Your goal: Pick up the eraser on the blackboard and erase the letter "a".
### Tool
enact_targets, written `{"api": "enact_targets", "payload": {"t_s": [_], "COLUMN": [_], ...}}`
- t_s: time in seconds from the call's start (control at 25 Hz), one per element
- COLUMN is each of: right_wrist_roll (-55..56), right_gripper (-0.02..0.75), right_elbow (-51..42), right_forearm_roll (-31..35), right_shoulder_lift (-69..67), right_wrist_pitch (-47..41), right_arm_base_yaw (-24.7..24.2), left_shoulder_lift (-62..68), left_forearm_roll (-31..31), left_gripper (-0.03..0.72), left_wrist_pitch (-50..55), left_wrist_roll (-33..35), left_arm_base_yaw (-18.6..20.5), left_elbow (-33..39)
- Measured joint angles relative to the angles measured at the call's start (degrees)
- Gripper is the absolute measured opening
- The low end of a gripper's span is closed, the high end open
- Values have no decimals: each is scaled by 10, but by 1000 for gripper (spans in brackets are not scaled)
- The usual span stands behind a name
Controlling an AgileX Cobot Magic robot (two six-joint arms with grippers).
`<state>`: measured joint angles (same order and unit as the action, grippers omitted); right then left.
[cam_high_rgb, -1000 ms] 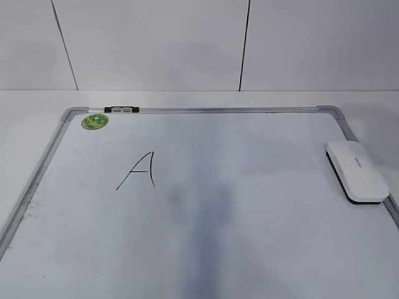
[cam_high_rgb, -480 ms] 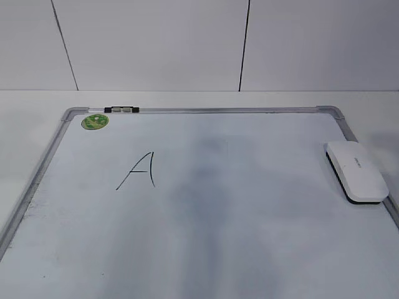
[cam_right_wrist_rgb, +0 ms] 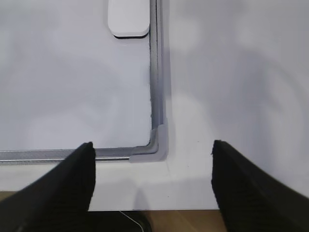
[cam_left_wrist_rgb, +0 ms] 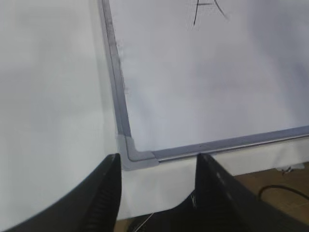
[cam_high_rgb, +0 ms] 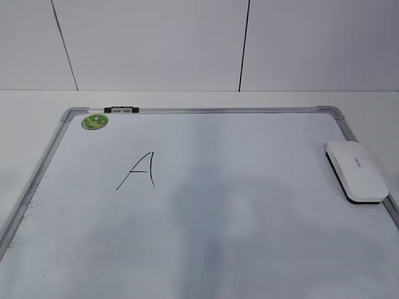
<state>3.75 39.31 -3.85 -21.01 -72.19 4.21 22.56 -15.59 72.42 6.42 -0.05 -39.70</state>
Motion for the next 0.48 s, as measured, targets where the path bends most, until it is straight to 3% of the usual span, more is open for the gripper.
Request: {"api": "enact_targets", "payload": {"t_s": [0.24, 0.48], "right_wrist_roll": [0, 0], "right_gripper": [593, 593], "right_elbow": [-49, -88], "right_forearm_roll": [-22, -28], "right_shoulder_lift": [45, 50], "right_wrist_pitch": [-2, 25], "right_arm_base_yaw": [0, 0], "left_shoulder_lift": [-37, -38], "left_forearm_roll": [0, 32], "left_gripper": [376, 376], "left_wrist_pitch": [-7, -64], "left_wrist_roll": [0, 0], "left_arm_base_yaw": [0, -6], "left_elbow": [79, 87]}}
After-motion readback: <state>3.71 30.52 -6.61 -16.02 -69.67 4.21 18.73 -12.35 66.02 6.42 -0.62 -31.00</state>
